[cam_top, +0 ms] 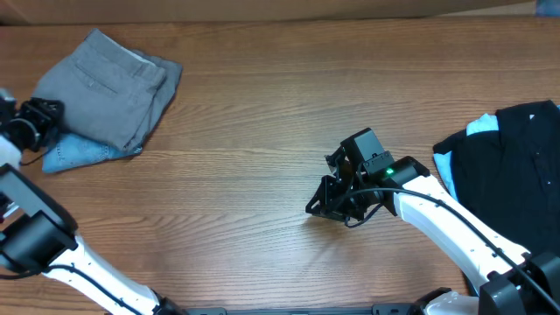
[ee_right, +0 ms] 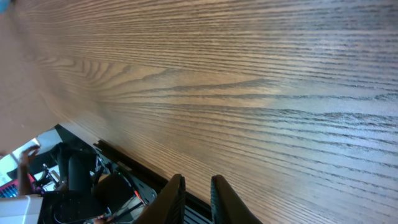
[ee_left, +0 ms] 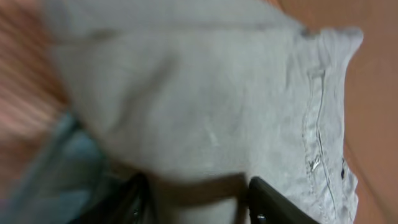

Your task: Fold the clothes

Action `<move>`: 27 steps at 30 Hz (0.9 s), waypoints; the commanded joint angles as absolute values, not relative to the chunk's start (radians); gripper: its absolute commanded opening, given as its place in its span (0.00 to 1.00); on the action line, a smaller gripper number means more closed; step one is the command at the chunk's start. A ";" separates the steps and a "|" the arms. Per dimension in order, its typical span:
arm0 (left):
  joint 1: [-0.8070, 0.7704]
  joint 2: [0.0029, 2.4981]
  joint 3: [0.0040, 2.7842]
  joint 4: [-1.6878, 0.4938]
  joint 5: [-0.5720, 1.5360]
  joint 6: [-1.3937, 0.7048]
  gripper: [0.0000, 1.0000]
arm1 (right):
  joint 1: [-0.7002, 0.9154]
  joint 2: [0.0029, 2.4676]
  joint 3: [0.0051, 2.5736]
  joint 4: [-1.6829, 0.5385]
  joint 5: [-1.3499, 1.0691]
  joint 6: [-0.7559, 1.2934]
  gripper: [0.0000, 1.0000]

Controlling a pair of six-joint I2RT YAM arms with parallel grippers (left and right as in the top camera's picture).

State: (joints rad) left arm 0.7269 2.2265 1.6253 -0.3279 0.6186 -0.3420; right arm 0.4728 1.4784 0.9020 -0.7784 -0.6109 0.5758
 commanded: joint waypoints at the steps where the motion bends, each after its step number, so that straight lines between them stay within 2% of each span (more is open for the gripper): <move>1: 0.712 2.253 1.639 -0.318 0.619 -0.349 0.50 | 0.477 1.468 0.918 -0.780 -0.616 0.572 0.18; 5: 0.717 2.253 1.639 -0.339 0.625 -0.347 0.50 | 0.477 1.468 0.918 -0.783 -0.615 0.571 0.18; 6: 0.720 2.253 1.639 -0.348 0.625 -0.344 0.45 | 0.477 1.468 0.918 -0.783 -0.615 0.571 0.18; 8: 0.724 2.252 1.639 -0.362 0.635 -0.345 0.29 | 0.477 1.468 0.918 -0.784 -0.616 0.572 0.18; 13: 0.749 2.230 1.668 -0.362 0.730 -0.345 0.04 | 0.477 1.468 0.918 -0.798 -0.623 0.571 0.18; 27: 0.746 2.009 1.777 -0.472 0.758 -0.321 0.04 | 0.477 1.468 0.918 -0.794 -0.623 0.567 0.18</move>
State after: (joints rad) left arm 0.7498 2.1231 1.7275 -0.4648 0.7483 -0.3412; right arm 0.4728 1.4784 0.9020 -0.7990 -0.6144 0.5758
